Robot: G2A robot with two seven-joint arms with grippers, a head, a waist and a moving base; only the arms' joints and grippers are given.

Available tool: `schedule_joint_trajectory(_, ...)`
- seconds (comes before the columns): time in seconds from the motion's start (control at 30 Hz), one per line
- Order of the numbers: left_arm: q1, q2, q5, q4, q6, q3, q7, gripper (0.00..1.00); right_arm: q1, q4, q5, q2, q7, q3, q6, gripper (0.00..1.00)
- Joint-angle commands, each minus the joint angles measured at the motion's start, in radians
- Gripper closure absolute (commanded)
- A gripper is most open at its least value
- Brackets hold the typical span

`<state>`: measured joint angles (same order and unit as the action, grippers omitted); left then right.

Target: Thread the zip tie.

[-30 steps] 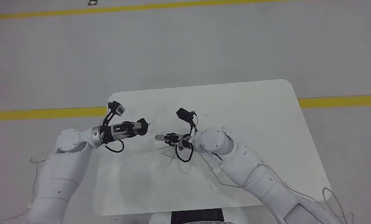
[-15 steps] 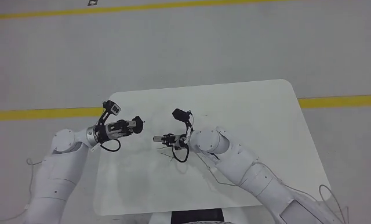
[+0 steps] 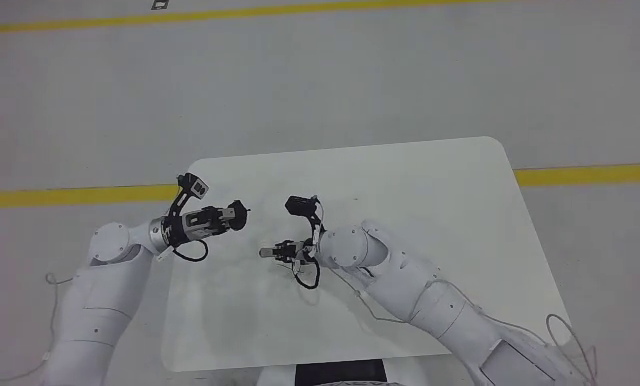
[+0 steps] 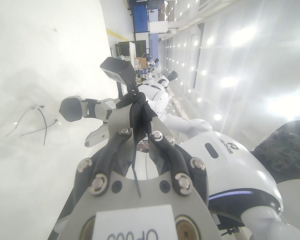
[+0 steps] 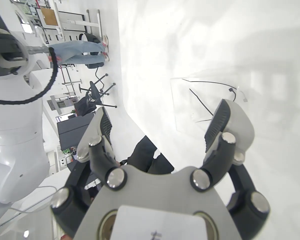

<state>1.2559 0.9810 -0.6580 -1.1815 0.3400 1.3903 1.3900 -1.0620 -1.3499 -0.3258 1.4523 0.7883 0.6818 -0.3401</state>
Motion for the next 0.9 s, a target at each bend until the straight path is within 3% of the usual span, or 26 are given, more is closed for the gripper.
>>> schedule_joint_trajectory(0.0,0.000,0.000,0.000,0.000,0.000,0.000,0.000,1.00,0.006,0.009,-0.007,0.005,0.005,-0.006,0.000,0.02)
schedule_joint_trajectory(0.13,0.000,0.000,0.000,0.000,0.000,0.000,0.000,1.00,0.010,0.030,-0.015,0.014,0.000,-0.004,0.000,0.33)
schedule_joint_trajectory(0.33,0.000,0.000,0.000,0.000,0.000,0.000,0.000,1.00,0.021,0.088,-0.043,0.035,0.000,0.004,0.000,0.50)
schedule_joint_trajectory(0.6,0.000,0.000,0.000,0.000,0.000,0.000,0.000,1.00,0.022,0.139,-0.111,0.067,0.019,0.030,0.000,0.47)
schedule_joint_trajectory(0.87,0.000,0.000,0.000,0.000,0.000,0.000,0.000,1.00,0.003,0.130,-0.279,0.101,0.060,0.050,0.000,0.52)
